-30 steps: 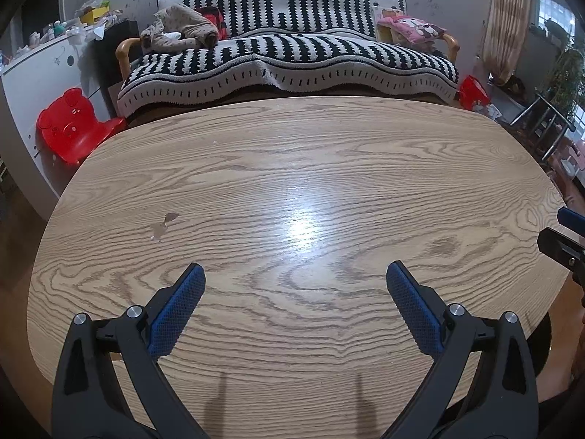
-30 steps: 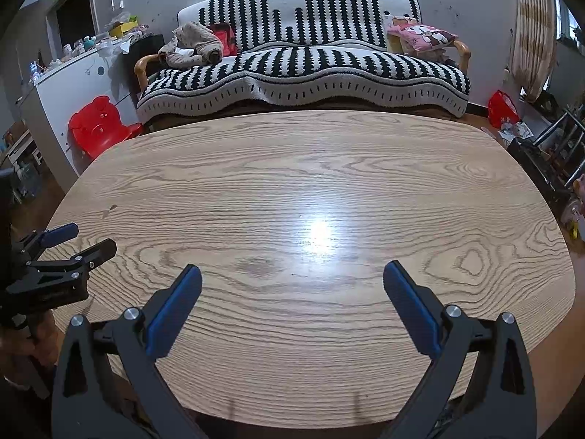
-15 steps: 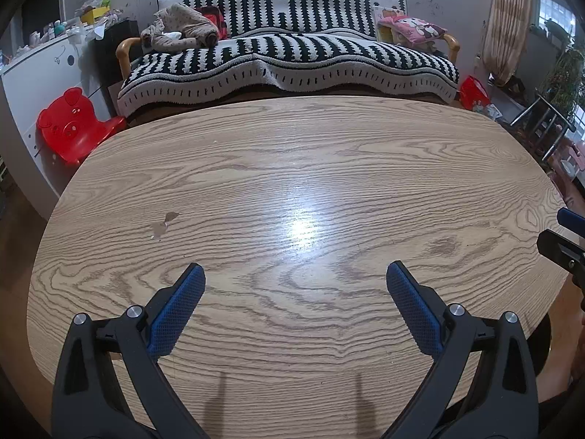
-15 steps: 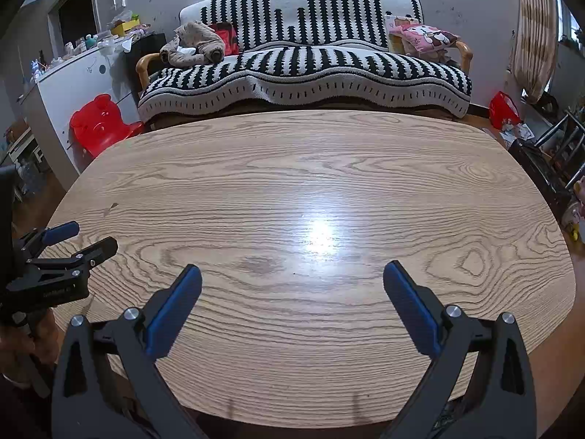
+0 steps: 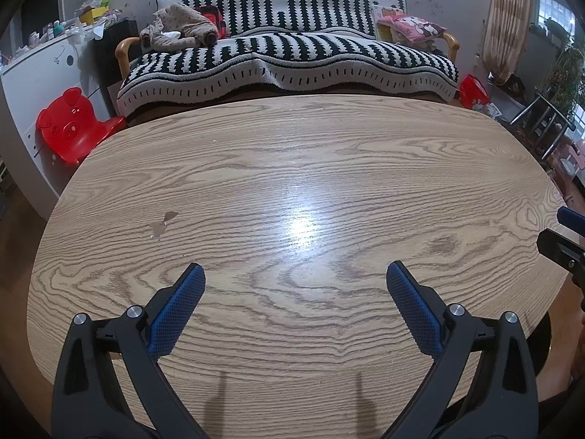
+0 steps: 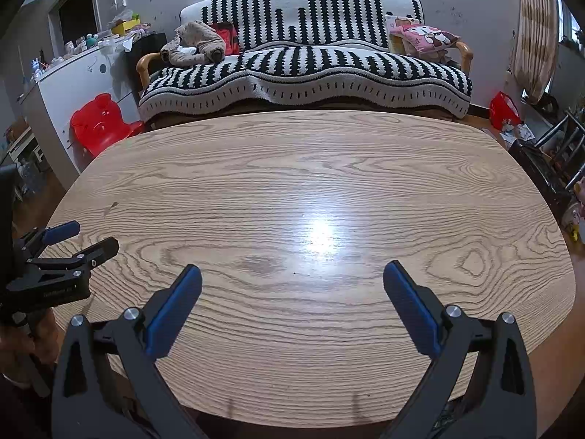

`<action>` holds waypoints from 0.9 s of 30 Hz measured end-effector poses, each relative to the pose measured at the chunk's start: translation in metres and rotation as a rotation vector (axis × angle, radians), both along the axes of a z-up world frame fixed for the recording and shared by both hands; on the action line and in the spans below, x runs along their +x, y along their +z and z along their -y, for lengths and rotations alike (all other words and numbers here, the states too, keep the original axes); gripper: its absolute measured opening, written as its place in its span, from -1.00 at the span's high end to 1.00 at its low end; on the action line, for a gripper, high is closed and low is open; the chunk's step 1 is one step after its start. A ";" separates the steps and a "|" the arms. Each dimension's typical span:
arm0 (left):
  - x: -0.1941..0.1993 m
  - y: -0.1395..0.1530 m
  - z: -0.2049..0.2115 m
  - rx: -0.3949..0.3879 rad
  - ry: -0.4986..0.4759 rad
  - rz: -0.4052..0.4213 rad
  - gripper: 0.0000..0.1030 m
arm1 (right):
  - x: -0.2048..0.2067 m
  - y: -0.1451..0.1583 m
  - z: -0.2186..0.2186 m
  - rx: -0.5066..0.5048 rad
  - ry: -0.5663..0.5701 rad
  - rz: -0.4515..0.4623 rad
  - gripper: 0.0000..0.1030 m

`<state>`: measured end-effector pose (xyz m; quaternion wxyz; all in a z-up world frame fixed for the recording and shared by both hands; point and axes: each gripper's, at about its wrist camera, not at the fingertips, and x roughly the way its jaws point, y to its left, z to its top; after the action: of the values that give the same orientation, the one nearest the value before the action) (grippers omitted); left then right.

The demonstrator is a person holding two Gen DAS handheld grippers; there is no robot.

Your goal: Collect trash

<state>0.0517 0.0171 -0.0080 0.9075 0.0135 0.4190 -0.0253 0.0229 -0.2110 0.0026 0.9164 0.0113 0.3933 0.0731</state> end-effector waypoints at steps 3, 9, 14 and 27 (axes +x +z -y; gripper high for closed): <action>-0.001 0.000 0.000 0.000 0.000 0.000 -0.87 | 0.000 0.000 0.000 0.001 -0.001 0.002 -0.86; 0.000 0.000 0.000 -0.001 0.001 -0.001 -0.87 | 0.000 0.000 0.000 0.001 -0.001 0.001 -0.86; 0.000 -0.002 0.001 0.000 -0.004 -0.003 -0.87 | 0.000 0.000 0.000 0.000 -0.001 0.000 -0.86; -0.001 -0.003 0.003 0.001 -0.004 -0.005 -0.87 | 0.000 0.000 0.000 0.002 0.000 0.002 -0.86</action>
<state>0.0505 0.0144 -0.0107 0.9064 0.0148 0.4212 -0.0271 0.0224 -0.2115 0.0028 0.9167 0.0120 0.3925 0.0734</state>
